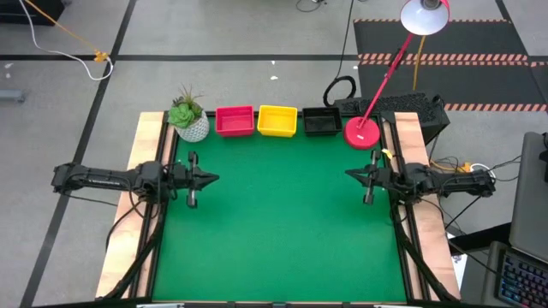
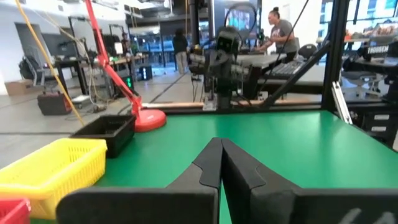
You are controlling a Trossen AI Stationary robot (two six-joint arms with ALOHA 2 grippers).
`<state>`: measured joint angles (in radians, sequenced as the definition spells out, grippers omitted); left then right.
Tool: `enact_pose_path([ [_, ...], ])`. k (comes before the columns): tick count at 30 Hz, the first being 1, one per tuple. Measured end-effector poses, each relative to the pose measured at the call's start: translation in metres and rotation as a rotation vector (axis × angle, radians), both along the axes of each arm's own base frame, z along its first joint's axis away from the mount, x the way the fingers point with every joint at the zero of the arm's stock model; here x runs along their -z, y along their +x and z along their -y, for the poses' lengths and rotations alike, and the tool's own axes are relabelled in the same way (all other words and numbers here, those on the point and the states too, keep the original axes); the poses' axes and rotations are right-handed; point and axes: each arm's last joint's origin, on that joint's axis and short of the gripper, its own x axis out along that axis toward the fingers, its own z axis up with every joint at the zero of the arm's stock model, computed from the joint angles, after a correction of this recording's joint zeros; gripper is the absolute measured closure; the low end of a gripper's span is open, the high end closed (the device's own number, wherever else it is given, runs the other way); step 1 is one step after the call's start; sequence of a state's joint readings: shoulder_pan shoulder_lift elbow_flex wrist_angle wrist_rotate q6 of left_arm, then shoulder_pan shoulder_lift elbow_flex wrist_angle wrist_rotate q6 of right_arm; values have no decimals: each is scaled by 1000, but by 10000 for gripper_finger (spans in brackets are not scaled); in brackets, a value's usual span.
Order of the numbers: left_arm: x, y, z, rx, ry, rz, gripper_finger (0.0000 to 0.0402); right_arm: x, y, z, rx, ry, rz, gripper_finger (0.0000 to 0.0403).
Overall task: Stack baskets by color
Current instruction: Return to Home Position
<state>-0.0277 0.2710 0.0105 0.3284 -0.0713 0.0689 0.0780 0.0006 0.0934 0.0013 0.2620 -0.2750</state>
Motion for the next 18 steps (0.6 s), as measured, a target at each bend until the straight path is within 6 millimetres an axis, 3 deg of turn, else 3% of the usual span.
enact_pose_path([
  [7,-1,0,0,-8,-4,7,398,-8,0,-1,-31,15,133,403],
  [18,0,0,0,-10,3,4,397,-2,1,-2,-80,2,66,403],
])
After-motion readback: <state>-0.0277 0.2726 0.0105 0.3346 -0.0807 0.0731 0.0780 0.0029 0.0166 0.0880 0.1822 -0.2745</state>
